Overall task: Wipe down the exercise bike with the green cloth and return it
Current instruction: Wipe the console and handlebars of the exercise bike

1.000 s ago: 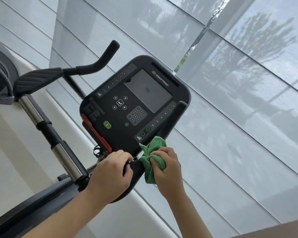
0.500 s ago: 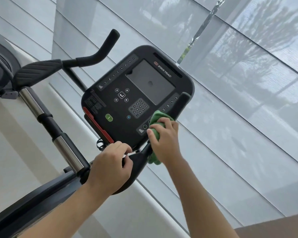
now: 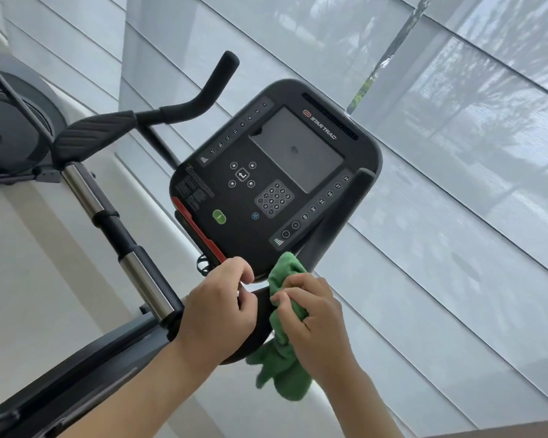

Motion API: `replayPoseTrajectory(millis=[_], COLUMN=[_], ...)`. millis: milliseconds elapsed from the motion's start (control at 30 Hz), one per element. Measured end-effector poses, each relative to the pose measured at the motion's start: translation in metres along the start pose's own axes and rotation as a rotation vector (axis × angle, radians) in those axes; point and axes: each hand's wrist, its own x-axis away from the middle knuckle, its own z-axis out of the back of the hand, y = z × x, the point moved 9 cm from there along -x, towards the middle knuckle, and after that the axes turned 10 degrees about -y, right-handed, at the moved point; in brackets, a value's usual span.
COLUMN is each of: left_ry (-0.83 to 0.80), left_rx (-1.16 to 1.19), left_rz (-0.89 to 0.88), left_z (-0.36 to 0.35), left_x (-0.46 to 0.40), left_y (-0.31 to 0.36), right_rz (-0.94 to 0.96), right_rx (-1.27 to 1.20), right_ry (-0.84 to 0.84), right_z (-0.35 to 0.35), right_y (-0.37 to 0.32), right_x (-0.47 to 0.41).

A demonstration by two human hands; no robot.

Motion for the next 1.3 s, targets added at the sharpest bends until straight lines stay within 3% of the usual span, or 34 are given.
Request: replayPoseTrajectory(millis=[67,233,400,600,767,867,967,1133,1300], left_ry=[-0.004,-0.019,-0.015,-0.008,0.009,0.032,0.053,0.034,0.037], left_rx=[-0.003,0.006,0.021,0.031,0.097,0.119,0.119,0.053,-0.072], left_rz=[-0.002,-0.003,-0.03,-0.024,-0.025,-0.011,-0.017,-0.018,0.001], left_z=[0.0,-0.003,0.001,-0.001,0.0,0.003,0.006,0.006,0.004], left_x=[-0.001,-0.002,0.002,0.002,-0.006,-0.007,-0.004,-0.001,0.014], left_y=[0.002,0.002,0.005,0.004,0.003,0.001,0.001,0.003,0.001], right_rz=[0.025,0.121,0.375,0.567,0.443,0.377,0.351,0.452,0.617], right_rx=[-0.052,-0.023,0.419,0.432,0.628,0.679,0.647,0.367,0.286], right_ry=[-0.074,0.149,-0.051,-0.163,-0.437,-0.501,-0.415,-0.07,-0.007], right_z=[0.014,0.06,-0.009,-0.018,-0.033,-0.044,-0.041,-0.014,-0.02], right_y=[0.002,0.004,0.005,0.01,-0.004,-0.008,-0.012,0.0,0.03], right_x=[0.001,-0.032,-0.045,-0.055,-0.095,-0.109,-0.108,-0.056,-0.023])
